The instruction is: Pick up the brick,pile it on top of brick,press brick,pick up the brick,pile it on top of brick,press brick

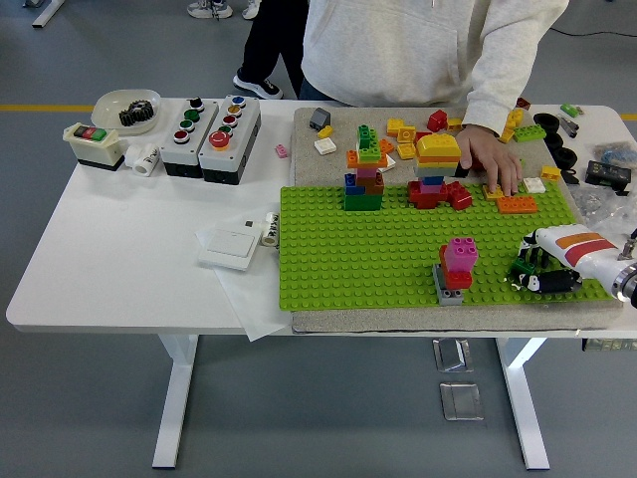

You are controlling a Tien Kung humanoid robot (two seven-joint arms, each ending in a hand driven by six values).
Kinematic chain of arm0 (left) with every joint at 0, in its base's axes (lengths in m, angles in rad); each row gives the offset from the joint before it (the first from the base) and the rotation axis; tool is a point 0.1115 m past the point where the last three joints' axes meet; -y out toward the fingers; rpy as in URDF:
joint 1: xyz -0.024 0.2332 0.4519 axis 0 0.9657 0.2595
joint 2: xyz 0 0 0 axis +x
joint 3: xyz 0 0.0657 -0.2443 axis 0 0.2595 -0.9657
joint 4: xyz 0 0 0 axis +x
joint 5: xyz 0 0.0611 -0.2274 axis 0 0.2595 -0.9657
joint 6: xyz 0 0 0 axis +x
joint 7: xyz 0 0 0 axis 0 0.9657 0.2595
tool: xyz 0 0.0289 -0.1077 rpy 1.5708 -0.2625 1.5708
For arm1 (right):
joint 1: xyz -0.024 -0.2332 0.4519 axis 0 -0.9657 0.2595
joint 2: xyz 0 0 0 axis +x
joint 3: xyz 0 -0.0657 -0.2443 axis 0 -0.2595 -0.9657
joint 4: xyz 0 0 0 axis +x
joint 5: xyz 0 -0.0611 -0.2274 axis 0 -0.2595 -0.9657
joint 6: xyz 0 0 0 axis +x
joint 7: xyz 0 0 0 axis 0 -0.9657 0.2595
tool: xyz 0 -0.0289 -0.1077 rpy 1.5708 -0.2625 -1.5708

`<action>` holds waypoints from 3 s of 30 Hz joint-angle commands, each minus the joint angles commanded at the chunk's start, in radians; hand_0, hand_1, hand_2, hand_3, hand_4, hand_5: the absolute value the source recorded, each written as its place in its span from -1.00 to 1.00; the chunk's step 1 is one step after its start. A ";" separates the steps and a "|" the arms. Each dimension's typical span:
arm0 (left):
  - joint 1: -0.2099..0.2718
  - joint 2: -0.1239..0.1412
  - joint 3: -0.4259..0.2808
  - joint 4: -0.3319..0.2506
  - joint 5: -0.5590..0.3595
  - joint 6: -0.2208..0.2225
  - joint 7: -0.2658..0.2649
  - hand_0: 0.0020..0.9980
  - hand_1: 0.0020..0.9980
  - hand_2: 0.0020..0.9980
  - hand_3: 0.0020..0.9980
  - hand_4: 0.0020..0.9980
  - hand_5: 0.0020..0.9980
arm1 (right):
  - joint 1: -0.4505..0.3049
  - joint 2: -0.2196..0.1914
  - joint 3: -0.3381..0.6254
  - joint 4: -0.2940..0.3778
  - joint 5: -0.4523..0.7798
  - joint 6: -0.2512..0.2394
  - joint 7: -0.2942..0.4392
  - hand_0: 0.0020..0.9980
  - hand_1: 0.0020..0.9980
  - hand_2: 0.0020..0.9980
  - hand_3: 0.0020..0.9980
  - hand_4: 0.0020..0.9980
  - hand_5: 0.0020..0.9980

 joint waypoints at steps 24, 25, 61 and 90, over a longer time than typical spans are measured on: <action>0.005 0.000 -0.028 0.000 0.031 -0.002 0.005 0.58 0.43 0.21 0.07 0.05 0.02 | -0.026 -0.059 0.100 0.081 -0.041 -0.014 0.005 -0.48 -0.36 -0.20 -0.12 0.27 -0.65; 0.006 0.000 -0.030 0.000 0.035 -0.002 0.005 0.58 0.43 0.21 0.07 0.05 0.02 | -0.030 -0.066 0.111 0.094 -0.045 -0.015 0.004 -0.48 -0.36 -0.20 -0.12 0.27 -0.65; 0.004 0.011 -0.028 0.000 0.022 -0.008 0.009 0.58 0.42 0.21 0.07 0.05 0.02 | 0.051 -0.177 0.063 0.485 -0.019 0.073 0.011 -0.47 -0.35 -0.19 -0.11 0.28 -0.68; -0.005 0.014 -0.026 0.000 0.014 -0.005 0.013 0.58 0.42 0.21 0.07 0.06 0.02 | 0.096 -0.146 0.003 0.465 -0.039 0.096 0.020 -0.43 -0.31 -0.17 -0.10 0.32 -0.67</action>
